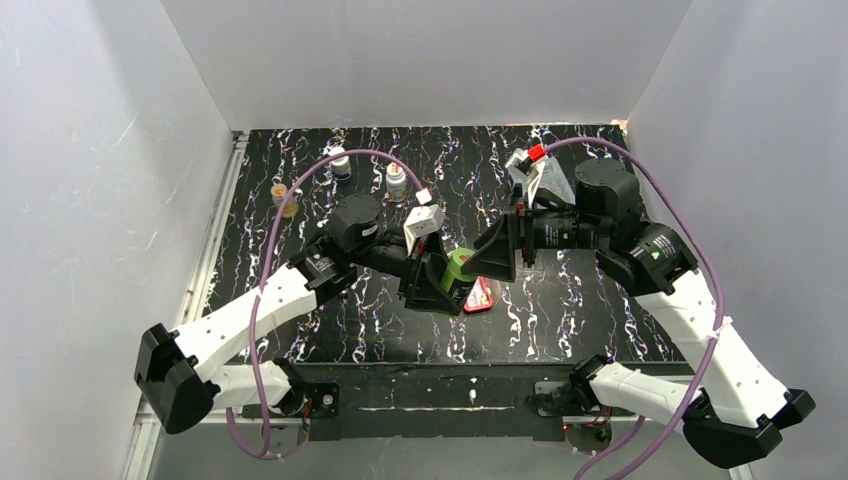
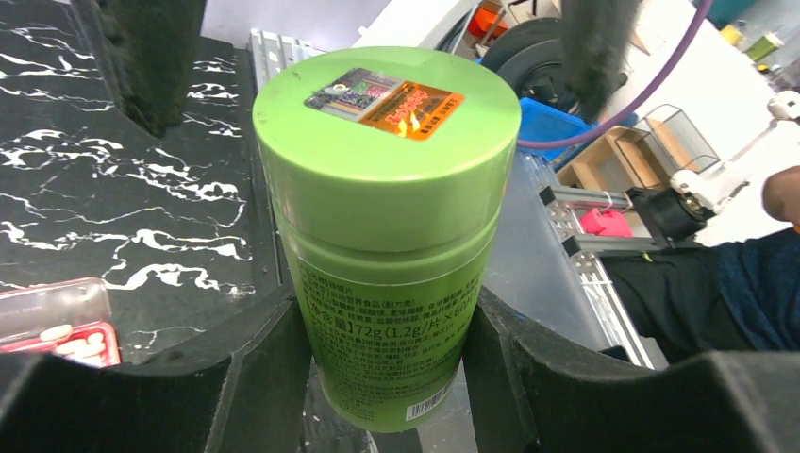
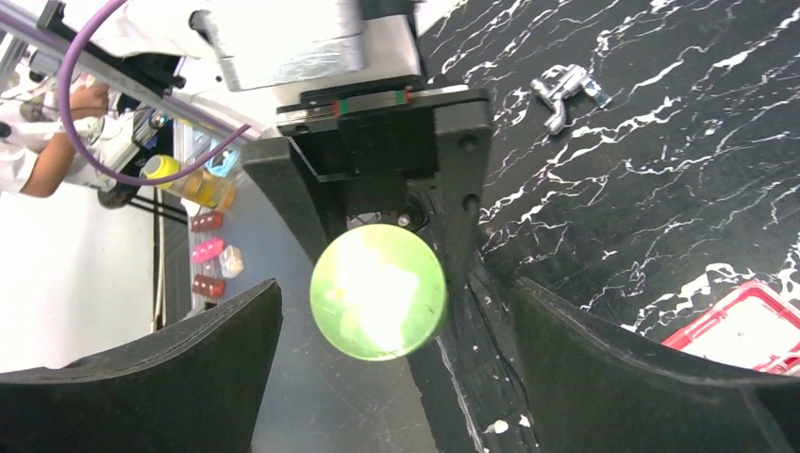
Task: Sort the pills into containers
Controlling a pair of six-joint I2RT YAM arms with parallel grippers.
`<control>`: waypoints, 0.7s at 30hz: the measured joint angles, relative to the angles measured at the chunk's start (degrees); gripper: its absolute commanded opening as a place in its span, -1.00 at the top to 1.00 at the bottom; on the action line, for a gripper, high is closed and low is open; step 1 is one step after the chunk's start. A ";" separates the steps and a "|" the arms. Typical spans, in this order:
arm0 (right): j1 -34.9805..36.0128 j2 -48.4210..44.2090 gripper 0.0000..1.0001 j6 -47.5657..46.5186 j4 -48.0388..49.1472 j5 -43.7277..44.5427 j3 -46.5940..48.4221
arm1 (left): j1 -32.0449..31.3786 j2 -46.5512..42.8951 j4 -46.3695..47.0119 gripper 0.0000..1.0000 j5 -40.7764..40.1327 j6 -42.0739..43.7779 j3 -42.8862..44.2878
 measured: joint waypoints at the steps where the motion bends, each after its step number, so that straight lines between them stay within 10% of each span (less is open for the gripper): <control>1: 0.47 0.12 -0.88 -0.26 0.06 -0.30 0.00 | 0.01 0.43 0.67 1.00 0.65 -0.73 0.01; 21: 3.47 1.87 0.30 -1.45 -0.63 1.58 0.46 | 1.01 2.30 2.84 1.00 2.76 -4.22 0.71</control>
